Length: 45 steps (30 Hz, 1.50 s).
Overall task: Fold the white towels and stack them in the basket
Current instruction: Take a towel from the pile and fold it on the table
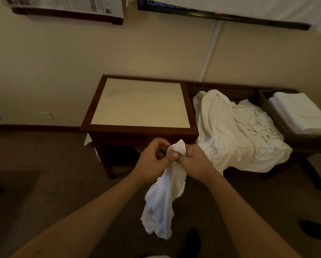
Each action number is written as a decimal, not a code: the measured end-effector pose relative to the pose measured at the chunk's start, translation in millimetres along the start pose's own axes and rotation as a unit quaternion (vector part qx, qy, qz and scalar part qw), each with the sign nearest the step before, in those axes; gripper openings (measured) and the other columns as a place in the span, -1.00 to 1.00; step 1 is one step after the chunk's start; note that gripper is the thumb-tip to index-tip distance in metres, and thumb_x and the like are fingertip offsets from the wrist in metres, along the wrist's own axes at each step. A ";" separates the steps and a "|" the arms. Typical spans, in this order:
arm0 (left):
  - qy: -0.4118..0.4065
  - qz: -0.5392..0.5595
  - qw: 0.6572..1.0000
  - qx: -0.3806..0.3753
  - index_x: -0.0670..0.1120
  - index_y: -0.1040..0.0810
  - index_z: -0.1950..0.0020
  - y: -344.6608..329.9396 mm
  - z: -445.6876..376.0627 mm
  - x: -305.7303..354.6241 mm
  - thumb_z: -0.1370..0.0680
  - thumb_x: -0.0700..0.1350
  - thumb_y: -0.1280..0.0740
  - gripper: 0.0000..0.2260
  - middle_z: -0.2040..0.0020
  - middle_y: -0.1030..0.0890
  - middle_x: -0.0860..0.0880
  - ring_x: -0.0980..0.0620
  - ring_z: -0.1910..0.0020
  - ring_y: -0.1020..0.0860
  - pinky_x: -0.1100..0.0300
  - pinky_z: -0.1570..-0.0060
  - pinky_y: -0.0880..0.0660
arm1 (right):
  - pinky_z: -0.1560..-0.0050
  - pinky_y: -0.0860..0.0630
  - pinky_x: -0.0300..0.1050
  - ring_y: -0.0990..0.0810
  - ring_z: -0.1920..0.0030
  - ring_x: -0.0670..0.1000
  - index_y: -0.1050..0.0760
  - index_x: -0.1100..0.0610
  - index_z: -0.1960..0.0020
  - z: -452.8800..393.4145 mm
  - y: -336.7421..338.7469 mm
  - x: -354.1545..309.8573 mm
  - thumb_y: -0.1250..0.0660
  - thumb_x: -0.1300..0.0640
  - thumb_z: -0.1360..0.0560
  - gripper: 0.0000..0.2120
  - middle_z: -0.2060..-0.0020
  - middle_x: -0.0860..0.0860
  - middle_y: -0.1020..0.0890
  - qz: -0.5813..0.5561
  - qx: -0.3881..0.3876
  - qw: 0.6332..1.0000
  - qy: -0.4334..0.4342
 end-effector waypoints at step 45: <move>0.034 -0.256 0.961 -0.103 0.09 -0.67 0.15 55.7 -2.2 -12.9 -0.61 0.01 -0.39 -0.86 0.27 -0.64 0.20 0.23 0.26 -0.59 0.16 0.21 -0.50 | -0.32 -0.35 -0.09 -0.38 -0.42 0.02 0.22 -0.06 -0.65 23.9 54.6 29.1 -0.62 -0.08 -0.35 0.21 -0.49 0.01 -0.34 0.135 -0.024 0.984 -0.110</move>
Point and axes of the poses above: each hand's wrist, its own z-axis away from the middle knuckle, its own y-axis out of the back of the hand, x = y × z, the point moved 2 cm from there along -z, towards the middle knuckle
